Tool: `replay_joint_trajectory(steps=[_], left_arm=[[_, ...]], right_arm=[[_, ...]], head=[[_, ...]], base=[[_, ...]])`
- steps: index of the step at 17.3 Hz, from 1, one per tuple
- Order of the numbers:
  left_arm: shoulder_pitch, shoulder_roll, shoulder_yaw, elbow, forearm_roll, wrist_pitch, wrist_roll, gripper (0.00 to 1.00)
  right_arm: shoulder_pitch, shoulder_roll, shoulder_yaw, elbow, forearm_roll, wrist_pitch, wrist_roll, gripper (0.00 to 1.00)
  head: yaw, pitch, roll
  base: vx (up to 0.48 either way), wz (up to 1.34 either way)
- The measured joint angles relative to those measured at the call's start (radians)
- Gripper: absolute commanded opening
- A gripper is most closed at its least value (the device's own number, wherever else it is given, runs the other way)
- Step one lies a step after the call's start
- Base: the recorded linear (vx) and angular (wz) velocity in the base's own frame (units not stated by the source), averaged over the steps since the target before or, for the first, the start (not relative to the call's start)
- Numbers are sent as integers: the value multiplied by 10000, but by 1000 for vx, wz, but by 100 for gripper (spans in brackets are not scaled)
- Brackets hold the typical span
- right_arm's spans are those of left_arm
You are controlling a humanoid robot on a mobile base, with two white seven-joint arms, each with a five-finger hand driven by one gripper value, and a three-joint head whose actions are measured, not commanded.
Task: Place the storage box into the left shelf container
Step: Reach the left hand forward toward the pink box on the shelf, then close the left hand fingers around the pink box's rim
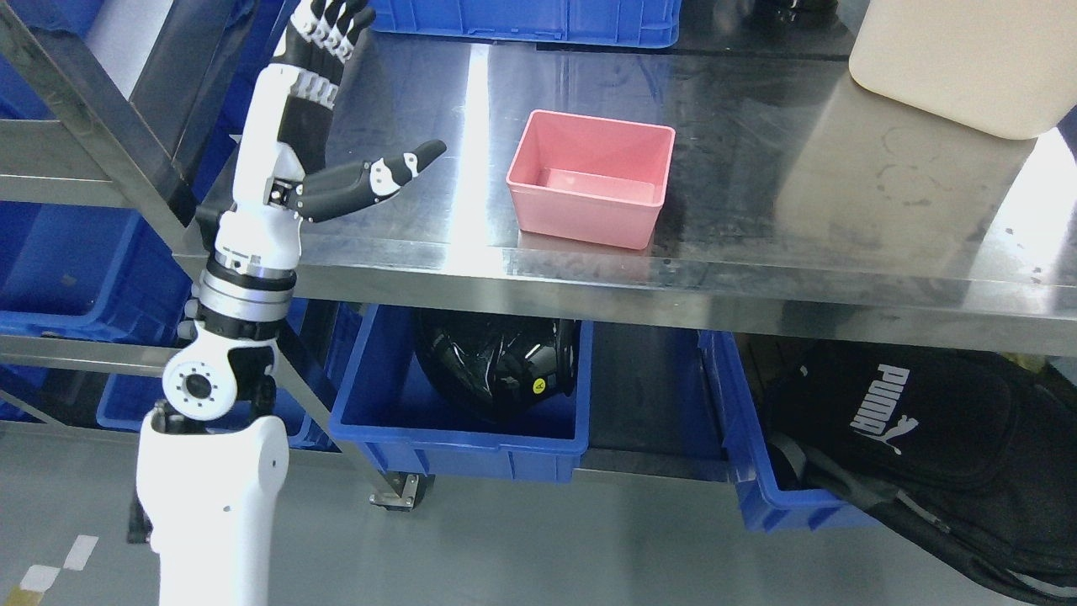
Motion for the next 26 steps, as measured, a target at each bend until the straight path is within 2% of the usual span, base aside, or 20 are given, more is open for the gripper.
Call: replay_joint_trajectory(steps=[6, 8, 11, 14, 18, 21, 23, 26], left_arm=[[-1469, 931, -1043, 678, -1715, 485, -3650, 99], [-1871, 1063, -1408, 961, -2380, 1072, -4443, 99], [-2437, 1105, -1946, 1371, -3047, 2209, -5037, 99], [-3032, 935, -2356, 1856, -3430, 2703, -5418, 96], [-3979, 395, -2840, 2815, -3759, 2852, -5712, 94], [-4406, 126, -3112, 3450, -4159, 2902, -5864, 86], [-4605, -27, -3267, 3902, -4473, 2923, -6072, 85], [-4810, -201, -3421, 4496, -4862, 2923, -6210, 75]], right_arm=[[0, 0, 0, 0, 0, 0, 0, 100], [0, 0, 0, 0, 0, 0, 1, 100], [0, 0, 0, 0, 0, 0, 1, 100], [0, 0, 0, 0, 0, 0, 1, 100], [0, 0, 0, 0, 0, 0, 52, 100], [1, 0, 0, 0, 0, 0, 24, 100], [0, 0, 0, 0, 0, 0, 5, 100], [1, 0, 0, 0, 0, 0, -4, 100]], head=[[0, -1, 0], [0, -1, 0], [0, -1, 0], [0, -1, 0], [0, 0, 0], [0, -1, 0], [0, -2, 0], [0, -3, 0]], base=[[0, 0], [0, 0], [0, 0], [0, 0], [0, 0], [0, 0], [0, 0], [0, 0]])
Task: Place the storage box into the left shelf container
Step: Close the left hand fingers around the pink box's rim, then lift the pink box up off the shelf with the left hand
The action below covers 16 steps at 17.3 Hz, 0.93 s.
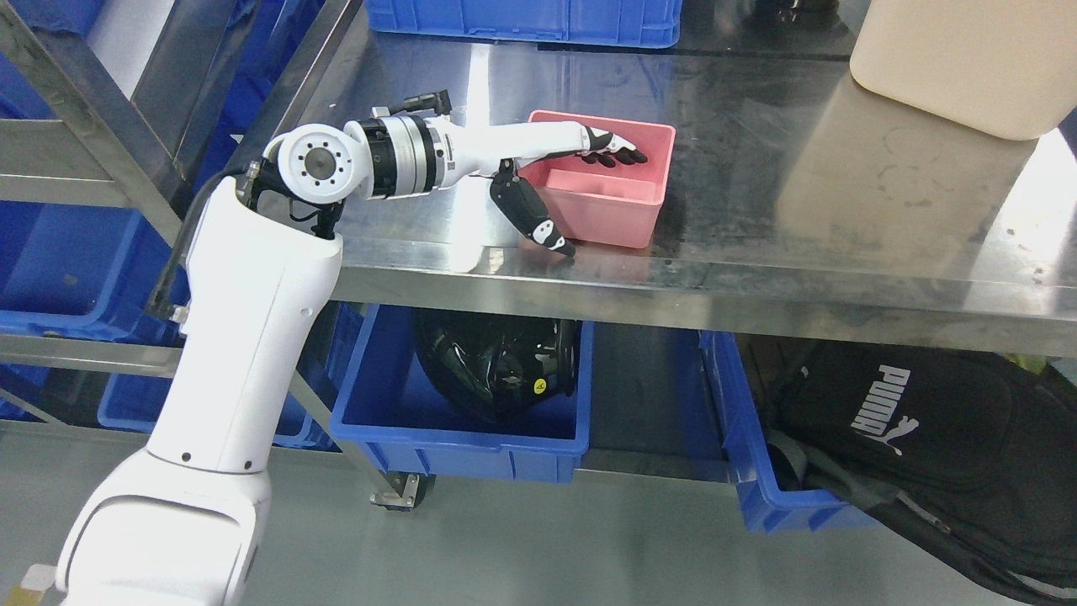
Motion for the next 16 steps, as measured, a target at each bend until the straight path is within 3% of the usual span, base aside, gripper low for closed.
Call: replay_joint_trajectory(steps=[2, 3, 5, 8, 12, 16], left_arm=[[-95, -104, -95, 343, -171, 11, -30, 66], [-132, -146, -131, 503, -227, -27, -29, 58], [-183, -222, -169, 781, -335, -170, -28, 29], [-206, -308, 39, 1115, -335, -687, -16, 1], [-196, -381, 668, 1505, 296, -1261, -225, 0], [-164, -428, 1139, 1758, 2330, -1332, -325, 0]], right_arm=[[-1, 0, 0, 0, 0, 0, -1, 100], [-1, 0, 0, 0, 0, 0, -2, 100], [-1, 0, 0, 0, 0, 0, -2, 100], [0, 0, 0, 0, 0, 0, -2, 100], [0, 0, 0, 0, 0, 0, -3, 100], [-1, 0, 0, 0, 0, 0, -3, 100]], head=[[0, 0, 0], [0, 0, 0], [0, 0, 0], [0, 0, 0], [0, 0, 0], [0, 0, 0]], base=[[0, 37], [-1, 74], [2, 22], [0, 0], [0, 0], [0, 0]])
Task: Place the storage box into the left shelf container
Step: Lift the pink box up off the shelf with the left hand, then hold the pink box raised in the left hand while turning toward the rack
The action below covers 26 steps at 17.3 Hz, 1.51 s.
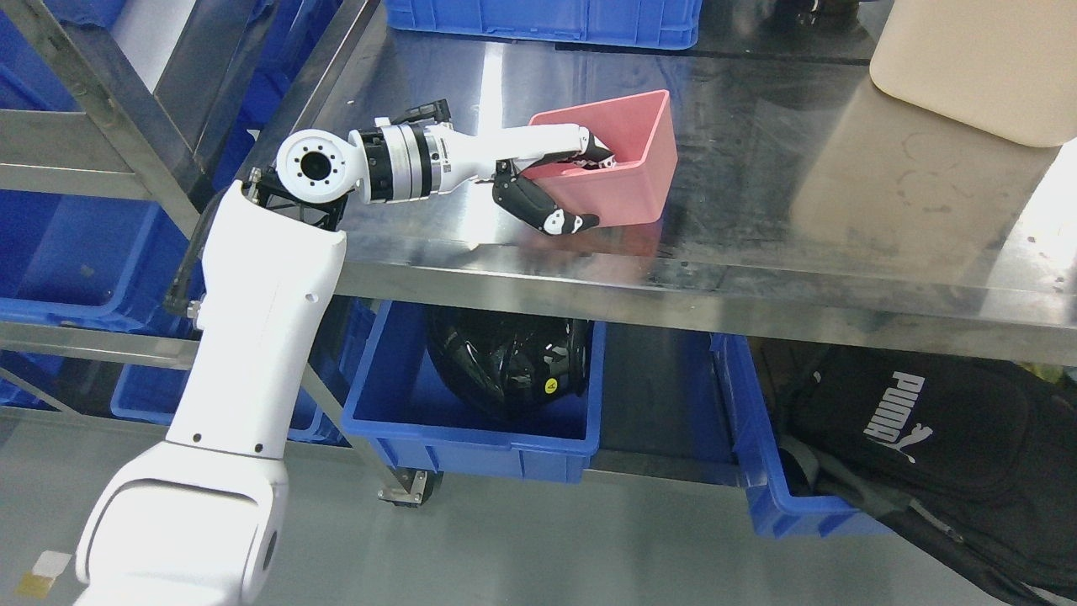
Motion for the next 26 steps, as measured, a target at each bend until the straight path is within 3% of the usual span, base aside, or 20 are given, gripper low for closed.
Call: replay_joint_trajectory(steps=[8, 11, 13, 15, 20, 26], left_arm=[[329, -57, 430, -257, 5440, -662, 1327, 4], [1245, -72, 87, -1226, 6398, -1362, 3734, 4], [2127, -79, -309, -2066, 6384, -1802, 5581, 4], [3091, -83, -637, -2792, 6202, -1995, 6532, 4], [5431, -92, -1240, -4323, 5660, -2820, 7205, 4], [6544, -96, -1445, -5327, 5332, -3069, 8485, 4]], right_arm=[[0, 0, 0, 0, 0, 0, 0, 100], [1, 0, 0, 0, 0, 0, -1, 100], [0, 0, 0, 0, 0, 0, -2, 100], [0, 0, 0, 0, 0, 0, -3, 100], [1, 0, 0, 0, 0, 0, -5, 100], [-1, 0, 0, 0, 0, 0, -5, 100]], head=[[0, 0, 0], [0, 0, 0], [0, 0, 0], [0, 0, 0], [0, 0, 0], [0, 0, 0]], base=[[-2, -11], [0, 0], [0, 0], [0, 0], [14, 123], [47, 668]])
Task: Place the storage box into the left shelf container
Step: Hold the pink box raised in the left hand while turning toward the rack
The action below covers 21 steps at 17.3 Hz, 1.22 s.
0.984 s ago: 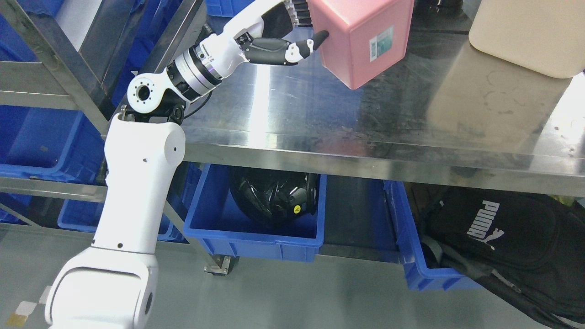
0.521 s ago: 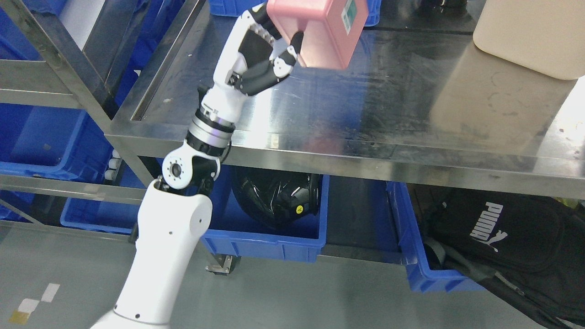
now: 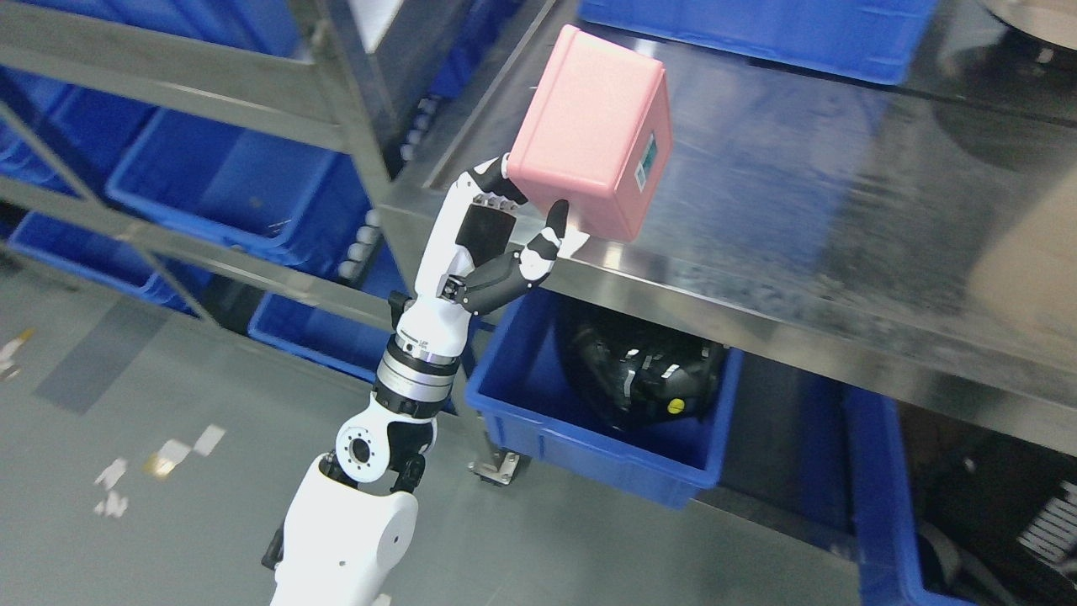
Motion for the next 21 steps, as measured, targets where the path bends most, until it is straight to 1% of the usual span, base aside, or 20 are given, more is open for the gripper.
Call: replay_joint_trajectory(steps=[3, 13, 21], left_arm=[[246, -2, -48, -319, -63, -25, 257, 4], [631, -8, -176, -872, -122, -180, 308, 4], [686, -9, -225, -1019, -128, -215, 287, 4]], right_arm=[[-1, 0, 0, 0, 0, 0, -2, 100], [0, 0, 0, 0, 0, 0, -3, 100], [1, 0, 0, 0, 0, 0, -3, 100]], head=[[0, 0, 0], [0, 2, 0], [0, 6, 0]], base=[[107, 1002], [151, 869], [251, 753]])
